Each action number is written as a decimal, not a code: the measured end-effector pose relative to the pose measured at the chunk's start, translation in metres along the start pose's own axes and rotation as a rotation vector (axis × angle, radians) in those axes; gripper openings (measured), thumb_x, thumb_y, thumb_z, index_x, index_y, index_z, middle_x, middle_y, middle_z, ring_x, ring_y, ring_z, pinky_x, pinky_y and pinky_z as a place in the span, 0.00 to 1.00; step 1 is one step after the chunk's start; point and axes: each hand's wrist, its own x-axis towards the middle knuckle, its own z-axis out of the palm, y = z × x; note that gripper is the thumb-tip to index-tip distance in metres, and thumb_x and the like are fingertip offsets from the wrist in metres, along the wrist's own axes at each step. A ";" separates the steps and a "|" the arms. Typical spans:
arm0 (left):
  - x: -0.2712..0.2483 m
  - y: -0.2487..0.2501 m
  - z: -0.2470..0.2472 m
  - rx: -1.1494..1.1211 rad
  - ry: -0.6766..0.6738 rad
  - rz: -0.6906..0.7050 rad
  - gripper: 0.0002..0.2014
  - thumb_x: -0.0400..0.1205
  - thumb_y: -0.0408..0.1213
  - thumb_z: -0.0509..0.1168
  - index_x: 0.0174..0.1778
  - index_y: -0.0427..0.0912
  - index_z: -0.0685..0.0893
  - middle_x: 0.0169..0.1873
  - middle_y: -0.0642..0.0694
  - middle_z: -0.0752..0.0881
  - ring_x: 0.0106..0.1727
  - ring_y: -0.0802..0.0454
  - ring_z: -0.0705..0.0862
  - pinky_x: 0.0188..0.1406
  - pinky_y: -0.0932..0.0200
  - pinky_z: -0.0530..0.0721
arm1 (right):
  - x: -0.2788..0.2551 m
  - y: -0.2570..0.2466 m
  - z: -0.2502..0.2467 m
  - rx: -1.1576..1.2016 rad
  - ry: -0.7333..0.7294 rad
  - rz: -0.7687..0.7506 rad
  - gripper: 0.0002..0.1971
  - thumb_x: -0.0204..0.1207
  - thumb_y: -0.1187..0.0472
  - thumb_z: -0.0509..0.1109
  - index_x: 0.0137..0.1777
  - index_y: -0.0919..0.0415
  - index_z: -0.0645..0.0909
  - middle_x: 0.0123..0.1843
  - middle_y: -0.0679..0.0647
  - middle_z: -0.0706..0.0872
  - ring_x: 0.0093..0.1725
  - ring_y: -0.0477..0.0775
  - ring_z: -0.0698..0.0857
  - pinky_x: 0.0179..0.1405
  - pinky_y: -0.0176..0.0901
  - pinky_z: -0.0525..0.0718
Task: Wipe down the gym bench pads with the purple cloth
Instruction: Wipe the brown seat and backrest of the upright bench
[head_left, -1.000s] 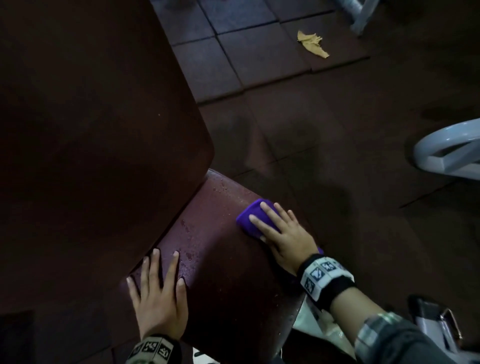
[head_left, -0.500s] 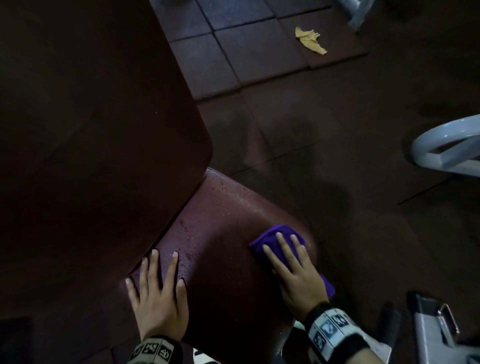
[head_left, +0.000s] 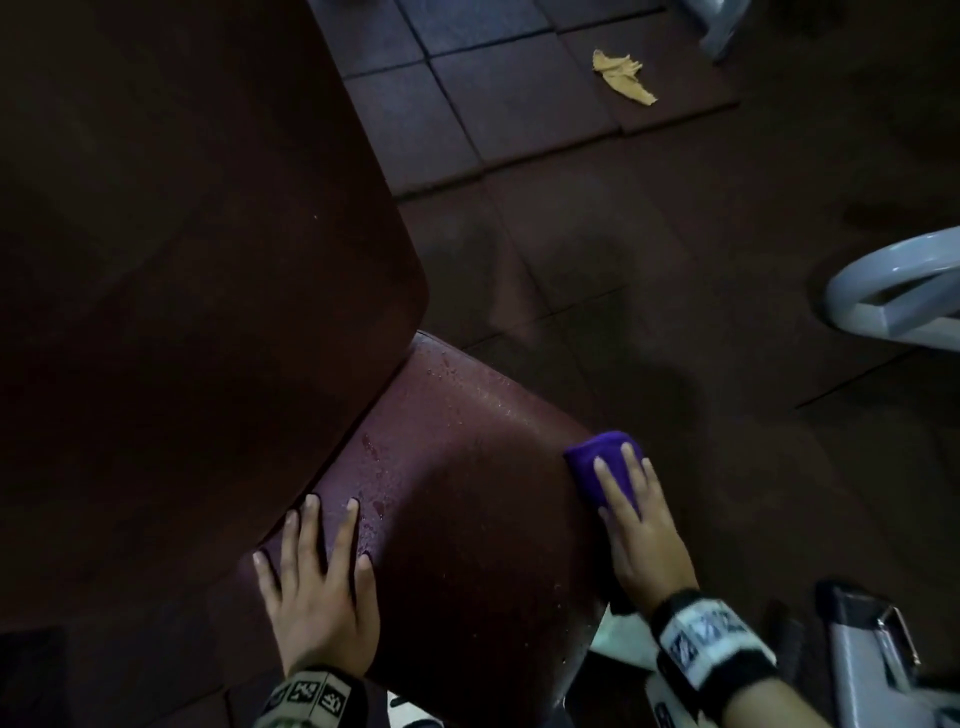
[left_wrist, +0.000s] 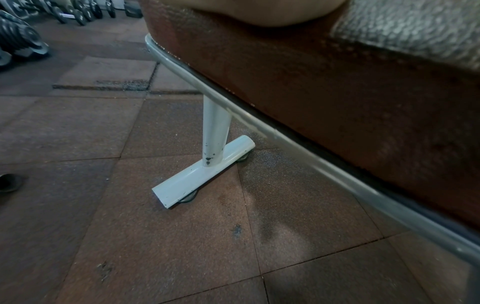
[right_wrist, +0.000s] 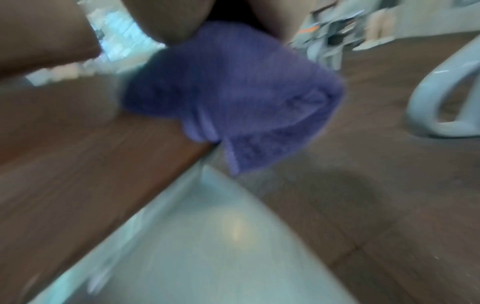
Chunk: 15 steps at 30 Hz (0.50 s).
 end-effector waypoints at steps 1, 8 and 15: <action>0.000 0.000 0.000 0.000 -0.003 -0.001 0.27 0.86 0.55 0.40 0.82 0.57 0.61 0.84 0.46 0.57 0.85 0.46 0.53 0.82 0.40 0.38 | -0.012 -0.005 0.003 -0.045 -0.002 -0.056 0.31 0.78 0.56 0.54 0.81 0.39 0.50 0.84 0.52 0.52 0.81 0.66 0.55 0.76 0.50 0.59; 0.000 -0.001 0.002 0.017 0.014 0.006 0.27 0.86 0.55 0.40 0.82 0.58 0.59 0.84 0.47 0.55 0.85 0.47 0.52 0.82 0.37 0.40 | 0.025 -0.054 0.005 -0.154 -0.143 -0.380 0.30 0.76 0.56 0.57 0.80 0.43 0.58 0.81 0.55 0.61 0.77 0.68 0.64 0.71 0.65 0.71; 0.000 0.001 0.003 0.017 0.065 0.023 0.27 0.84 0.51 0.46 0.81 0.53 0.64 0.84 0.45 0.59 0.84 0.44 0.56 0.82 0.39 0.39 | 0.087 -0.030 -0.003 -0.041 -0.143 -0.063 0.27 0.78 0.48 0.50 0.78 0.43 0.62 0.79 0.58 0.66 0.74 0.67 0.70 0.73 0.56 0.70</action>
